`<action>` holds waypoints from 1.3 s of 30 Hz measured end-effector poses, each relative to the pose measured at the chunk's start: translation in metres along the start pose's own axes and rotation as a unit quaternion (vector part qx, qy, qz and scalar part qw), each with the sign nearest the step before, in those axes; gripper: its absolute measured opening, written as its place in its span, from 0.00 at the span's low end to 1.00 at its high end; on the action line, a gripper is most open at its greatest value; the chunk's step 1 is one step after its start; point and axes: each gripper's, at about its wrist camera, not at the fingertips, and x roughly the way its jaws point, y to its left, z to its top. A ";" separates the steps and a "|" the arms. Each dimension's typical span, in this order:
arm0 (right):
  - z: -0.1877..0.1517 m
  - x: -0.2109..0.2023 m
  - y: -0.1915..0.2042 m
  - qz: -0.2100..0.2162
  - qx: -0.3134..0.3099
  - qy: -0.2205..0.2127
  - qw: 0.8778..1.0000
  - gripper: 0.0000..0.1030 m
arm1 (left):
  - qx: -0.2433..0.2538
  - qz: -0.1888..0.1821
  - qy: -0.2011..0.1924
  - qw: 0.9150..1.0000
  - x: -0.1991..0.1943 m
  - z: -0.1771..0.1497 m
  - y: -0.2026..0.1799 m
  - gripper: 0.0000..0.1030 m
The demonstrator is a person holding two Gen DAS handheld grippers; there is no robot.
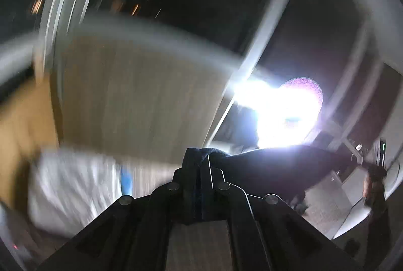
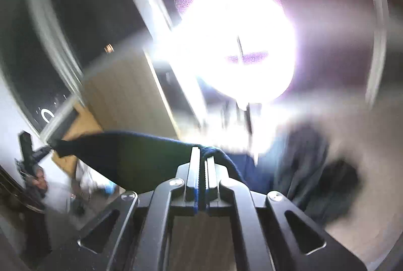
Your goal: Fold clothes
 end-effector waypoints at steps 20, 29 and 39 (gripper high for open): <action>-0.320 -0.022 -0.058 -0.019 0.043 0.168 0.985 0.03 | 0.064 0.031 0.193 0.979 -0.056 -0.276 -0.033 0.01; -0.470 0.026 -0.098 -0.036 0.105 0.284 0.952 0.03 | -0.051 0.051 0.336 0.939 -0.020 -0.442 0.026 0.01; -0.475 0.042 -0.093 -0.040 0.069 0.332 0.940 0.04 | -0.055 0.095 0.385 0.916 -0.025 -0.461 0.039 0.08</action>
